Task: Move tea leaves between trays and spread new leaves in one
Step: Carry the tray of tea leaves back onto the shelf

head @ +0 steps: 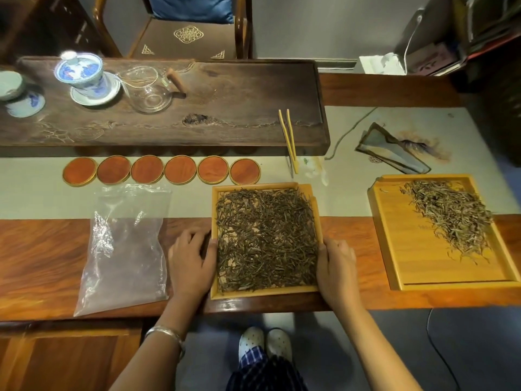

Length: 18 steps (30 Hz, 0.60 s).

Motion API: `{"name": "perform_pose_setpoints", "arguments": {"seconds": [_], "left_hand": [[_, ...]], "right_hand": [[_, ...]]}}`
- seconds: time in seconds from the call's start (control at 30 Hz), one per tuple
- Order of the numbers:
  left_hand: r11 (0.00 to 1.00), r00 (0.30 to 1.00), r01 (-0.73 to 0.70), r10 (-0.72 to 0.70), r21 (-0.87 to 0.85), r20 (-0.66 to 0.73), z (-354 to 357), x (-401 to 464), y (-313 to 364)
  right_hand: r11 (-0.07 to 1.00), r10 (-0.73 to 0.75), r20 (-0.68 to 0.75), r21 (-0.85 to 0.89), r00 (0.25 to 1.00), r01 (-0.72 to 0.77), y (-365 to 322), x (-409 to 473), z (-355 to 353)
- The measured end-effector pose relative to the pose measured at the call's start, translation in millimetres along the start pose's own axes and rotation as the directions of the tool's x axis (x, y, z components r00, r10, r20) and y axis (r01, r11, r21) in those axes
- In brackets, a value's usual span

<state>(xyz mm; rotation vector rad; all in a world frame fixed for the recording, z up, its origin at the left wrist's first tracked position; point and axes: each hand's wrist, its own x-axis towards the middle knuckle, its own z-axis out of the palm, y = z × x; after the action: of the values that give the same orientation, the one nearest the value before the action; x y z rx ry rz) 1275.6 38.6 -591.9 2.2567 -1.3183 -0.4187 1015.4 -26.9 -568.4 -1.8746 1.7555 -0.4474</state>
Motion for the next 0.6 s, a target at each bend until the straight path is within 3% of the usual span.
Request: {"name": "perform_pose_setpoints", "arguments": {"seconds": [0.17, 0.33, 0.6], "left_hand": [[0.999, 1.0, -0.018, 0.018, -0.048, -0.006, -3.3, 0.7, 0.8], [0.968, 1.0, 0.012, -0.015, -0.249, -0.009, -10.3, -6.6, 3.8], [0.739, 0.964, 0.263, -0.222, -0.62, 0.145, -43.5, -32.8, 16.4]], "right_hand": [[0.986, 0.073, -0.061, 0.151, 0.995, -0.063, -5.9, 0.9, 6.5], [0.936, 0.111, -0.023, 0.338, 0.994, -0.096, -8.3, -1.5, 1.7], [0.791, 0.15, 0.166, 0.571, 0.975, -0.219, -30.1, -14.4, -34.3]]}}
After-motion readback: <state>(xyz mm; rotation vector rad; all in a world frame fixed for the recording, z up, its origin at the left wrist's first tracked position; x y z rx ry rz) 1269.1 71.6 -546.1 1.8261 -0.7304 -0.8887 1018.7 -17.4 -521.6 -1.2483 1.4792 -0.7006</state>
